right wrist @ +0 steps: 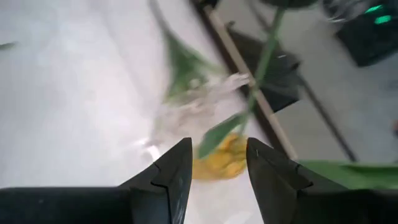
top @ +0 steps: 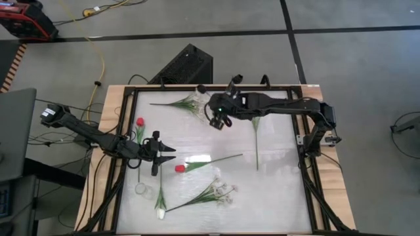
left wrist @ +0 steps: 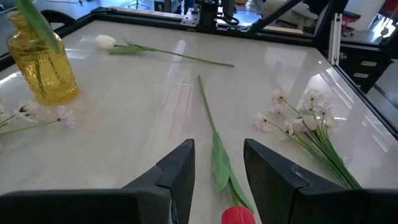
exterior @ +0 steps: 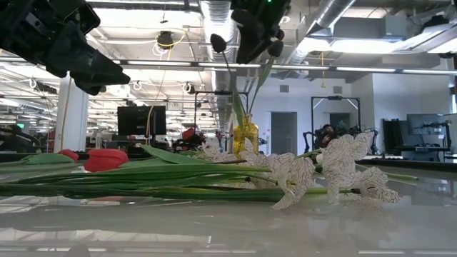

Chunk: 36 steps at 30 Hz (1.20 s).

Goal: Sort flowers into vase by color
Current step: Put the left red flower into the yellow vase

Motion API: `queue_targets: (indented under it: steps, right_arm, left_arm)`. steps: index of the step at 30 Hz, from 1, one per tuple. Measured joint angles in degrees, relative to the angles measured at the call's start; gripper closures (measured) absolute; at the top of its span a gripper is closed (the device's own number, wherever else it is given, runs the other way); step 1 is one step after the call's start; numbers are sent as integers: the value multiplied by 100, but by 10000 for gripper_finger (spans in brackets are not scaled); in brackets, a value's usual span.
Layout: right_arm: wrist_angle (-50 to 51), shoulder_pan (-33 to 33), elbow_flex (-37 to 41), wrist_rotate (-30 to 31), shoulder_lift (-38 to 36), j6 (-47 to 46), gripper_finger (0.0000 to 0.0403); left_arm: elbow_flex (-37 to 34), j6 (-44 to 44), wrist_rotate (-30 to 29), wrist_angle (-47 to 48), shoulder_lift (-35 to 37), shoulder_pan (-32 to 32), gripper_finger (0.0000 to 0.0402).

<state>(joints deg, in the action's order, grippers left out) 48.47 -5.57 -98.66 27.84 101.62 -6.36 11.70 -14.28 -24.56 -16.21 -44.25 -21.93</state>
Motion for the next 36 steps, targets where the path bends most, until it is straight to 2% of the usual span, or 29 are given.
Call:
queue_targets:
  steps: [10, 14, 26, 30, 36]
  right_arm:
    - [901, 885, -4, -404, 0, -694, 225]
    - [860, 1282, 3, -660, 1, -1003, 227]
    - [-1518, 2174, 1053, -726, 353, -617, 227]
    - [-1986, 2277, 1159, -709, 649, -515, 225]
    - [-2085, 2144, 1187, -915, 1339, -271, 203]
  left_arm:
    - [0, -173, 1, 3, 0, 0, 275]
    - [0, -459, 7, 105, -1, 0, 275]
    - [2, -901, 5, 127, -2, 0, 275]
    - [2, -945, 0, 108, -2, 0, 275]
    - [4, -1147, -2, 132, -8, 0, 275]
